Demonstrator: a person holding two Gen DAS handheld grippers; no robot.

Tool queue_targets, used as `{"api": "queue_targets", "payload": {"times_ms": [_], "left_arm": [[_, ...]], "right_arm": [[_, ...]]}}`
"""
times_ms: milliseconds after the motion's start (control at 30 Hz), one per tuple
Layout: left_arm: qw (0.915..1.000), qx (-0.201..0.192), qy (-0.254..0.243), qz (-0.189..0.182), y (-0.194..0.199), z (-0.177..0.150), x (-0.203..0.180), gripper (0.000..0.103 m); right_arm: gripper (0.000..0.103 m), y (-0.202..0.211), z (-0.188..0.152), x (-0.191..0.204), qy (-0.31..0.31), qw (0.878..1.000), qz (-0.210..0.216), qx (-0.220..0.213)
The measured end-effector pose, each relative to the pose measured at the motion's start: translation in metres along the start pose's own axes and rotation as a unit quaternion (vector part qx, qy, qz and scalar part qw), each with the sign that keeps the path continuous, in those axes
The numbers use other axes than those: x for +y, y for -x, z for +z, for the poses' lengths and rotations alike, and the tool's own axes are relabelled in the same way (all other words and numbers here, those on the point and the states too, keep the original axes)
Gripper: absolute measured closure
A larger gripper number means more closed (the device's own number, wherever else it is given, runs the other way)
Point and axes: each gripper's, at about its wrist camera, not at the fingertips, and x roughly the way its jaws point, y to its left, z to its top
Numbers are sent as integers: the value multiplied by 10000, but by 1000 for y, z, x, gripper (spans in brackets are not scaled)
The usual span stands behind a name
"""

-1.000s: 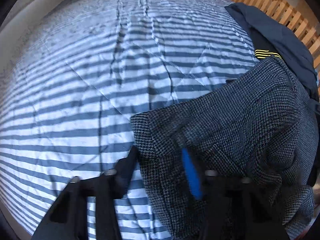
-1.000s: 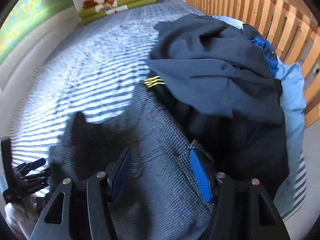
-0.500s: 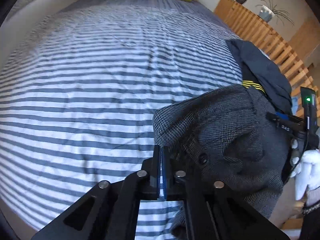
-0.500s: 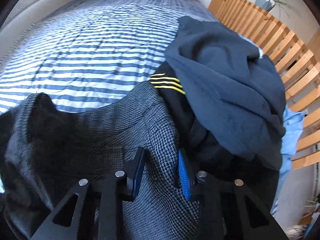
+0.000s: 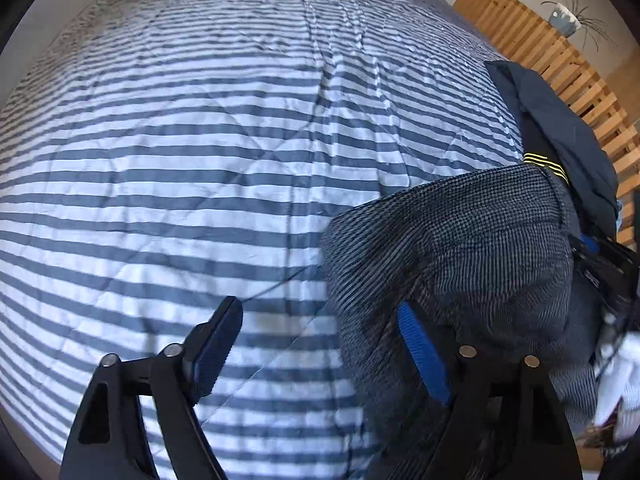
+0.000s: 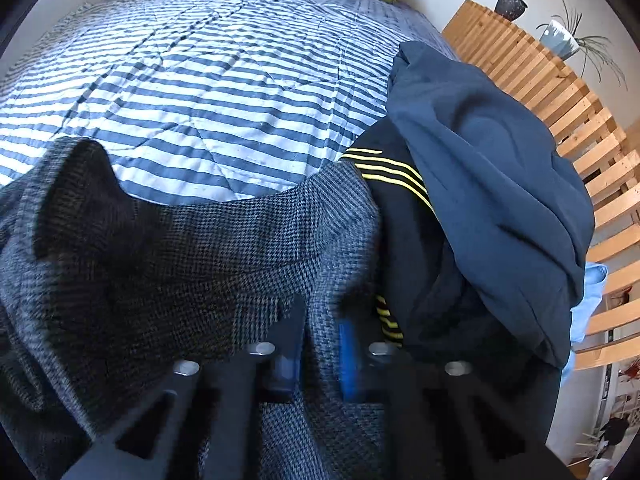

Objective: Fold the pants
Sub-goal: 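Grasp the grey garment edge with the left gripper while the right gripper holds another edge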

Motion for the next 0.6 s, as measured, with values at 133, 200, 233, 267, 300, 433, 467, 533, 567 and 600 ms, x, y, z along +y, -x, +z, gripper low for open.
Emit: {"api": "queue_targets", "payload": {"times_ms": [133,200,233,267,300,433,467,533,567,600], "left_arm": [[9999,145,-82,36,-12,3,-15,90],[9997,-36,-170,-146,6,3,-16,92],[9994,-147,-160,-285,24,3,-13,92],[9985,-256,-172,-458,41,3,-9,92],[9968,-407,-203,-665,67,4,-3,92],[9901,-1083,-342,-828,160,4,21,92],[9883,-1199,-343,-878,180,4,29,92],[9847,-1392,-298,-1004,220,1,50,92],[9832,-1494,-245,-1020,236,-1,60,92],[9813,-1625,-222,-1010,254,-4,71,92]], "right_arm": [[93,35,-8,-21,-275,9989,259,-266],[93,69,-12,-37,-541,9954,545,-575],[93,81,-13,-41,-626,9937,618,-693],[93,98,-16,-48,-753,9907,712,-883],[93,118,-16,-57,-866,9867,829,-1096],[93,186,-14,-78,-1148,9705,1193,-1751],[93,197,-15,-77,-1196,9673,1281,-1832],[93,217,-19,-80,-1337,9578,1543,-2024],[93,227,-26,-83,-1384,9527,1705,-2102],[93,233,-30,-86,-1425,9464,1945,-2149]]}}
